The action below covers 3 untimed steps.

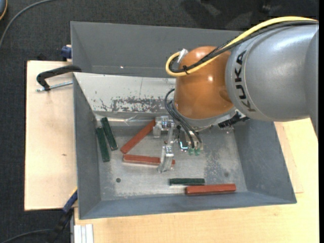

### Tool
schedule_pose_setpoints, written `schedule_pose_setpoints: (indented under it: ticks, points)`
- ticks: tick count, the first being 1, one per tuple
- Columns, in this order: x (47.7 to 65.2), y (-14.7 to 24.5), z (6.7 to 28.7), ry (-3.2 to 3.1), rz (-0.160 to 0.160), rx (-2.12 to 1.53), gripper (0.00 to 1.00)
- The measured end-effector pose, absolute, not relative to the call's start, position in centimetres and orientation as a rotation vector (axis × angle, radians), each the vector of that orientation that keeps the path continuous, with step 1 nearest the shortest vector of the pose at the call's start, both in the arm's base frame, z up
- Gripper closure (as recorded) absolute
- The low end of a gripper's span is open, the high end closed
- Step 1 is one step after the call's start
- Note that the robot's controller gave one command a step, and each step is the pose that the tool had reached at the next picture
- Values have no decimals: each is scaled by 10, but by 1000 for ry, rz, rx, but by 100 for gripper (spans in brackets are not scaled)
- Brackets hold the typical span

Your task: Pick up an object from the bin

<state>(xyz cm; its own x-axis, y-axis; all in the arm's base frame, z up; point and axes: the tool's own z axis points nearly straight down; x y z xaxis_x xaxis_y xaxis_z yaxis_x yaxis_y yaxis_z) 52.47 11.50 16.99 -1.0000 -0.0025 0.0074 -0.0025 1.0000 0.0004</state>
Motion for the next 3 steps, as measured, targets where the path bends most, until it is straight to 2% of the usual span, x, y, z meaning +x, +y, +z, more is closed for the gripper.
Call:
schedule_pose_setpoints:
  ticks: [1, 2, 3]
  points:
    - [531, 141, 68, -3144, -4, -97, 0]
    - [531, 140, 71, -3143, -4, -98, 100]
    - [525, 127, 194, -3154, -5, -28, 100]
